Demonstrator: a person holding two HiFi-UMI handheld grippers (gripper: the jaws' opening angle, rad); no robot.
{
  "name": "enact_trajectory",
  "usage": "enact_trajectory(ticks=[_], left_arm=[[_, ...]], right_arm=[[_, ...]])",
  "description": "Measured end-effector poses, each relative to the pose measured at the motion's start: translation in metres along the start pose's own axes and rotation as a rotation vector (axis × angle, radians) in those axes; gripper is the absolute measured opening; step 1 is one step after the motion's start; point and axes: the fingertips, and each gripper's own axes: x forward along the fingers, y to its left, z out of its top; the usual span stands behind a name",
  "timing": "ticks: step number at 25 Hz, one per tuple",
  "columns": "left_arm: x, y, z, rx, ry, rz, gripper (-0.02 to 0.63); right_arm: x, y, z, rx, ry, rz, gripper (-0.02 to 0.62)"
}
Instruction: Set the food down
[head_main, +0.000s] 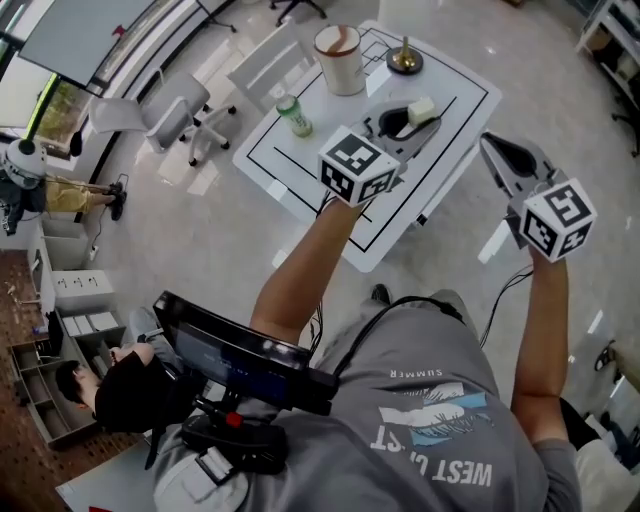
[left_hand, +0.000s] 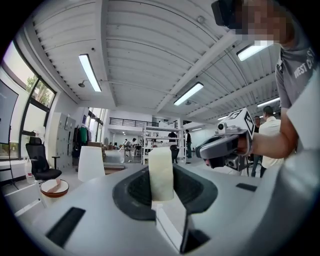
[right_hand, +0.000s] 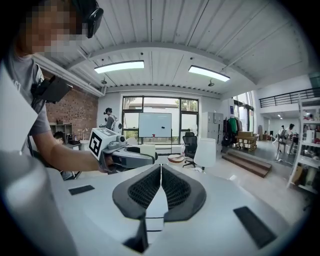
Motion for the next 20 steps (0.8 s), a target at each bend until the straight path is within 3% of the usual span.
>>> enact_trajectory(ticks=[7, 20], left_arm=[[0.033, 0.02, -0.018, -0.012, 0.043, 0.006, 0.098], [0.088, 0.089, -0.067, -0.059, 0.14, 0.139, 0.097]], right_arm=[[0.01, -0.038, -0.012, 0.032, 0.002, -0.003, 0.006], [0.036, -0.108, -0.029, 0.042, 0.033, 0.076, 0.006]])
